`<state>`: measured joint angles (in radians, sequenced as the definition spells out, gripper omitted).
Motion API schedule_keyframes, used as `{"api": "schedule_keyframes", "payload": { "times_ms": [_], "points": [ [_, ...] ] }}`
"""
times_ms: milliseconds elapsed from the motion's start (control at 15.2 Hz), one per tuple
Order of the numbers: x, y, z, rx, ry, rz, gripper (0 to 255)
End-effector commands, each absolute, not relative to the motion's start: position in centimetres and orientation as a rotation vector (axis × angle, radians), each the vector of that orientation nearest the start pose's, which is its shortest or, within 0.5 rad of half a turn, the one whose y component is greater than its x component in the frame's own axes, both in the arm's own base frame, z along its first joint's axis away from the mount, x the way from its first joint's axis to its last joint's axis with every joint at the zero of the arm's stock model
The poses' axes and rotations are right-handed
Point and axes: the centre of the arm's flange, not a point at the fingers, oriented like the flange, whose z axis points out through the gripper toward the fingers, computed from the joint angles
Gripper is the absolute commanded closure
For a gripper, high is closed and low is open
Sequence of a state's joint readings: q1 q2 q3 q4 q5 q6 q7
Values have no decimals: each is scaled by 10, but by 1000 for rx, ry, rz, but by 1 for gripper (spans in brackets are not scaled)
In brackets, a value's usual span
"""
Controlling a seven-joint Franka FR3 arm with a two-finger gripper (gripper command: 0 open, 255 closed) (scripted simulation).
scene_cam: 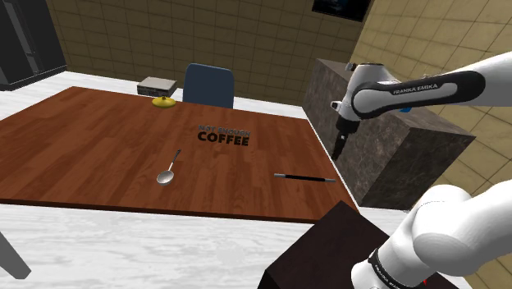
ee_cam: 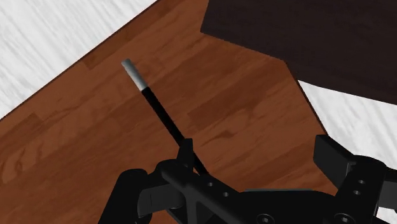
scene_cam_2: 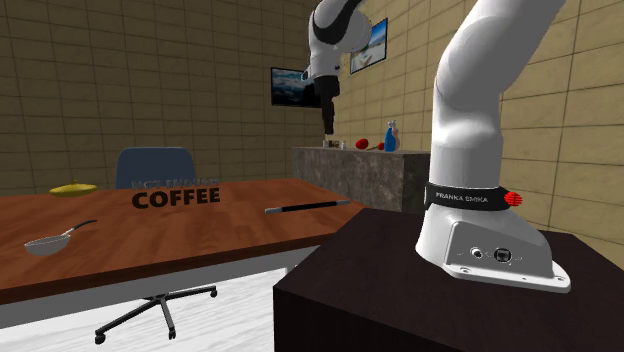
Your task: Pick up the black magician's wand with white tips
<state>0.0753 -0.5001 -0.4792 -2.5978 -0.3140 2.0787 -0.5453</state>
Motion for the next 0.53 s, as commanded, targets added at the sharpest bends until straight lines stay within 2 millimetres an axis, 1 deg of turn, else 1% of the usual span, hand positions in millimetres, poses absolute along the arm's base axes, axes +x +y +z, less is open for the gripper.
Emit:
{"api": "schedule_keyframes", "payload": {
  "times_ms": [0, 462],
  "points": [
    [361, -171, 376, -3089, -664, 100, 0],
    [400, -202, 298, -2995, -967, 109, 0]
  ]
}}
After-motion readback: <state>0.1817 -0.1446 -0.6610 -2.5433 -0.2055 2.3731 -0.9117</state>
